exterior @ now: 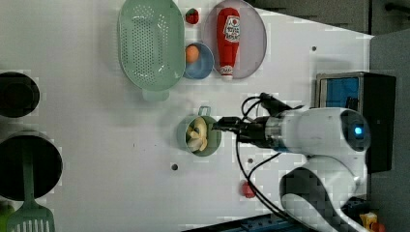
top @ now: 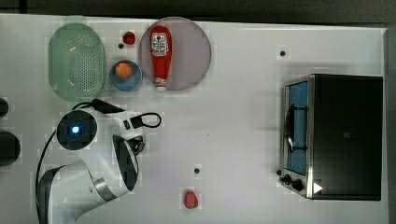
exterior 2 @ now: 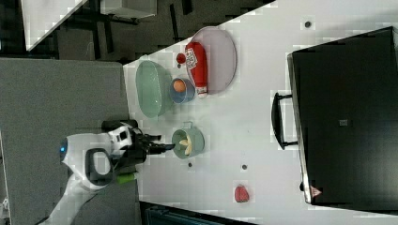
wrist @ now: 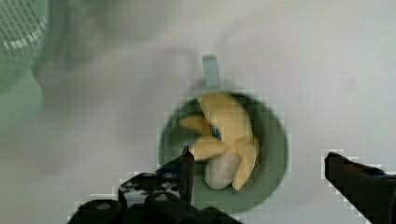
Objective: Pick Banana and place it in mug.
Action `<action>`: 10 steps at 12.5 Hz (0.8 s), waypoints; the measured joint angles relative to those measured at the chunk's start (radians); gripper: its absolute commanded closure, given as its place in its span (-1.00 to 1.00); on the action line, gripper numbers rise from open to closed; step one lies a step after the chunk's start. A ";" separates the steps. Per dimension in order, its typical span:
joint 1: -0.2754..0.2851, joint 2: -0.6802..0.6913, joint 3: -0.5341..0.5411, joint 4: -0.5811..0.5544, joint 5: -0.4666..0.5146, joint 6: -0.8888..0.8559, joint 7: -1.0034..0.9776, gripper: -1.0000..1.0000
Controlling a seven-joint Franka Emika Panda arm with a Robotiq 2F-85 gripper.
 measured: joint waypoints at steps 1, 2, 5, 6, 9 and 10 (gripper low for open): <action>-0.002 -0.039 -0.017 0.023 0.000 -0.033 0.001 -1.00; 0.002 -0.109 -0.062 0.064 0.000 -0.083 0.006 -1.00; 0.000 -0.231 -0.197 0.281 0.028 -0.322 0.006 -1.00; -0.001 -0.250 -0.241 0.347 0.019 -0.383 0.006 -1.00; -0.030 -0.313 -0.358 0.440 -0.025 -0.588 0.006 -1.00; -0.049 -0.310 -0.385 0.471 -0.022 -0.652 0.006 -1.00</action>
